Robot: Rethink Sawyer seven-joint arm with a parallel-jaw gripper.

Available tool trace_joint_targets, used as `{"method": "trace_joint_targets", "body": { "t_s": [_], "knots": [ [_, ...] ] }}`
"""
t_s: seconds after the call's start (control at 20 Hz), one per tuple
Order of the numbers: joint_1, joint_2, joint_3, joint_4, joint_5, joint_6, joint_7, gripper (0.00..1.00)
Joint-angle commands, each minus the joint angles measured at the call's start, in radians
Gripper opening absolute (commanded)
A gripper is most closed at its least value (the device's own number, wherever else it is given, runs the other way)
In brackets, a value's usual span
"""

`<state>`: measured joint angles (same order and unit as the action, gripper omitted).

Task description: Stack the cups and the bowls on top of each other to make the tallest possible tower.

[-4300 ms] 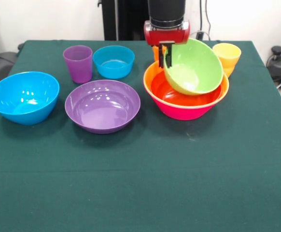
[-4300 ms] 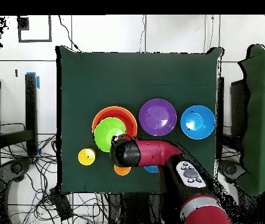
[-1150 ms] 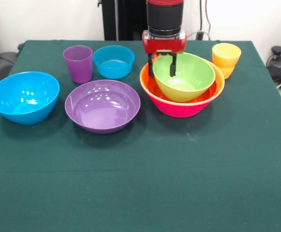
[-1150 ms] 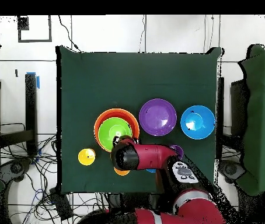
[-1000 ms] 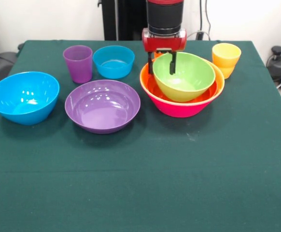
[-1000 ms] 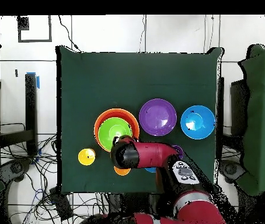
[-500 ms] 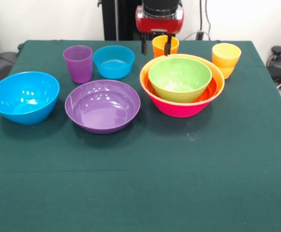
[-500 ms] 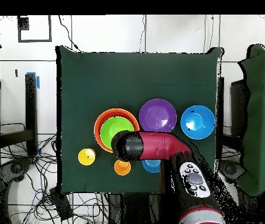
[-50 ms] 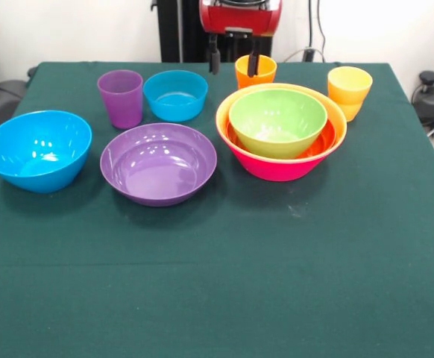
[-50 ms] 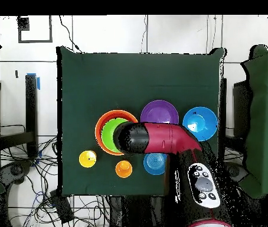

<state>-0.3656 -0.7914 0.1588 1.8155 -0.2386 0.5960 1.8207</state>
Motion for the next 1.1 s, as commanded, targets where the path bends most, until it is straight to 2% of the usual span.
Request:
{"method": "trace_joint_targets", "body": {
  "t_s": [0.05, 0.35, 1.1],
  "knots": [
    [0.017, 0.090, 0.090, -0.095, -0.039, -0.003, -0.026, 1.00],
    [0.024, 0.171, 0.076, -0.158, -0.072, -0.048, -0.029, 1.00],
    [0.028, 0.219, 0.074, -0.182, -0.075, -0.079, -0.034, 1.00]
  ]
}}
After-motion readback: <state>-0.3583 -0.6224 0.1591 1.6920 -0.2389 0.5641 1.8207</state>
